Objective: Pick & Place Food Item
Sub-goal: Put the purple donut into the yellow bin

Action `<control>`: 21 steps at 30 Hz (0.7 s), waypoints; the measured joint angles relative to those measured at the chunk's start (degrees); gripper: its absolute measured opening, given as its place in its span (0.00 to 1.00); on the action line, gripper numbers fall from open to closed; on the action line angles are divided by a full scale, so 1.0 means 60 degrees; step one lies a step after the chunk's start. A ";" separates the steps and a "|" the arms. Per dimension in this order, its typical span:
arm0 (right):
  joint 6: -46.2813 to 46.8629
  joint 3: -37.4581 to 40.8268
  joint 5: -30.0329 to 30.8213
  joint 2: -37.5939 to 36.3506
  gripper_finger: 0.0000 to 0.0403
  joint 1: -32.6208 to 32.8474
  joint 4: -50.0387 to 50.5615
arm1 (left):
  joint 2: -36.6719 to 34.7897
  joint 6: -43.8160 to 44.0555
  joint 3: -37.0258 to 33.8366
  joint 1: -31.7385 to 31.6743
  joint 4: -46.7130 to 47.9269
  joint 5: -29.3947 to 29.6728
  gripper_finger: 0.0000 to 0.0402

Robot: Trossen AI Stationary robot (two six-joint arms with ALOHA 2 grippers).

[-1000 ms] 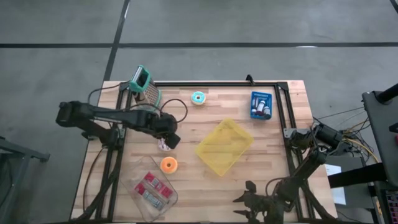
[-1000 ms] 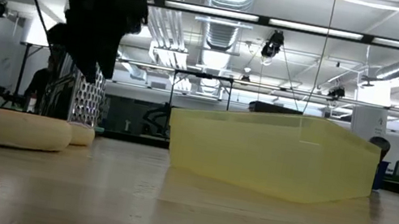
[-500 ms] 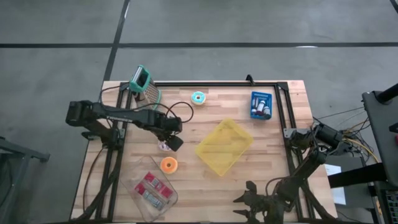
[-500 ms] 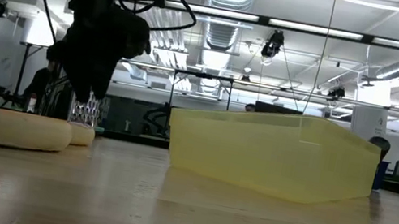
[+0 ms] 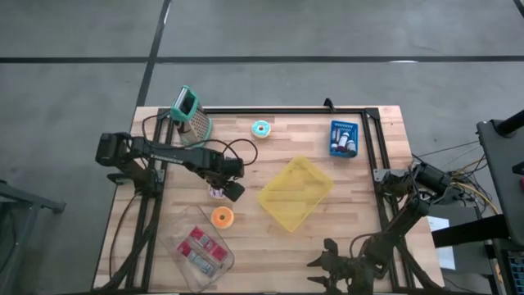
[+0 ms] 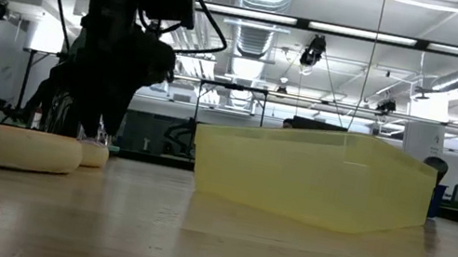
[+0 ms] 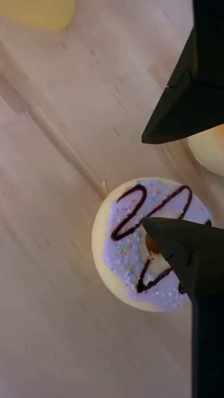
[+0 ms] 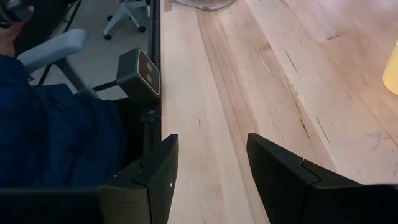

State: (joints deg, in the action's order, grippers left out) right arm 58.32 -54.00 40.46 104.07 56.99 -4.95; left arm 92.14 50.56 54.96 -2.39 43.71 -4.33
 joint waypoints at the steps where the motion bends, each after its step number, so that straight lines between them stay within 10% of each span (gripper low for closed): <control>1: 0.0001 0.0000 -0.0003 -0.0004 0.46 0.0000 -0.0004 | 0.0028 0.0089 0.0000 0.0000 0.0006 0.0003 0.52; 21: 0.0001 0.0000 -0.0003 -0.0015 0.46 0.0000 -0.0004 | 0.0894 0.0574 0.0000 0.0000 -0.0150 -0.0066 0.52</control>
State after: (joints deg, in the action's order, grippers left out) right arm 58.33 -54.00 40.45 103.98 56.99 -4.97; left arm 97.50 54.00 54.96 -2.39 42.81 -4.73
